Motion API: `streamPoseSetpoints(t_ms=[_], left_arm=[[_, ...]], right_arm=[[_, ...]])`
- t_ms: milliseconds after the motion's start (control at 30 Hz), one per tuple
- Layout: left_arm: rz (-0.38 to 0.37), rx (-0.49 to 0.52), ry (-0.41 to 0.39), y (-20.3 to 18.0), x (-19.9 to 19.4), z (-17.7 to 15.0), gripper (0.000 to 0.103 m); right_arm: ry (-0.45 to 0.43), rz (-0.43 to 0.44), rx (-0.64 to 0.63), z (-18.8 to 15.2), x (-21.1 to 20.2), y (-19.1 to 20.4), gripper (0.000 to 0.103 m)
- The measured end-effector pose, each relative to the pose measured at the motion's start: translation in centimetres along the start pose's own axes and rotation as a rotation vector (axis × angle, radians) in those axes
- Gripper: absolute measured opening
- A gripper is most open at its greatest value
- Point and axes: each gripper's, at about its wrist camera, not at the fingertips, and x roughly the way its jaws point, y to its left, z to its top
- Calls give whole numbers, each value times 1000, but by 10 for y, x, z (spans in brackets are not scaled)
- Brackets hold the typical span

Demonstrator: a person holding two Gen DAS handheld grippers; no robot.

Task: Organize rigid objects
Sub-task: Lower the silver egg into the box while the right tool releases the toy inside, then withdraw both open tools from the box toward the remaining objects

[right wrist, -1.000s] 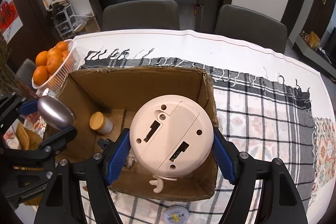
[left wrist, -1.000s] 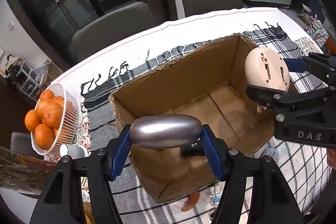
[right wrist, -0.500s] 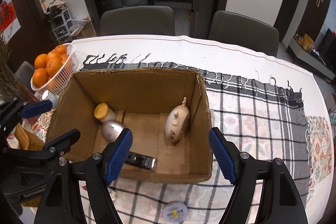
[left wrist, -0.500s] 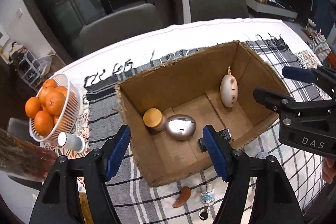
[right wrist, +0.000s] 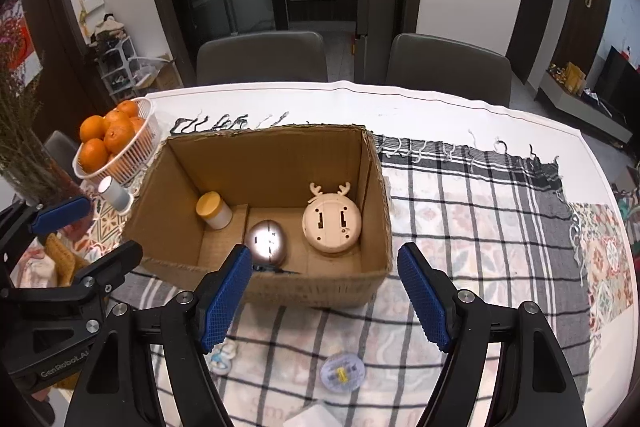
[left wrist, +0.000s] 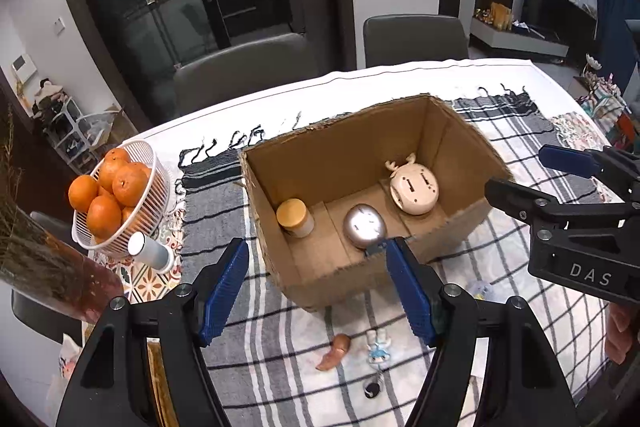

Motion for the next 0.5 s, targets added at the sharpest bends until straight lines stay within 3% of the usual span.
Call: streamPoseSetpoints(t_ms=[500], left_arm=[[-33, -11, 23, -17, -21, -43, 71]], right_arm=[[-5, -24, -10, -40, -32, 3, 76]])
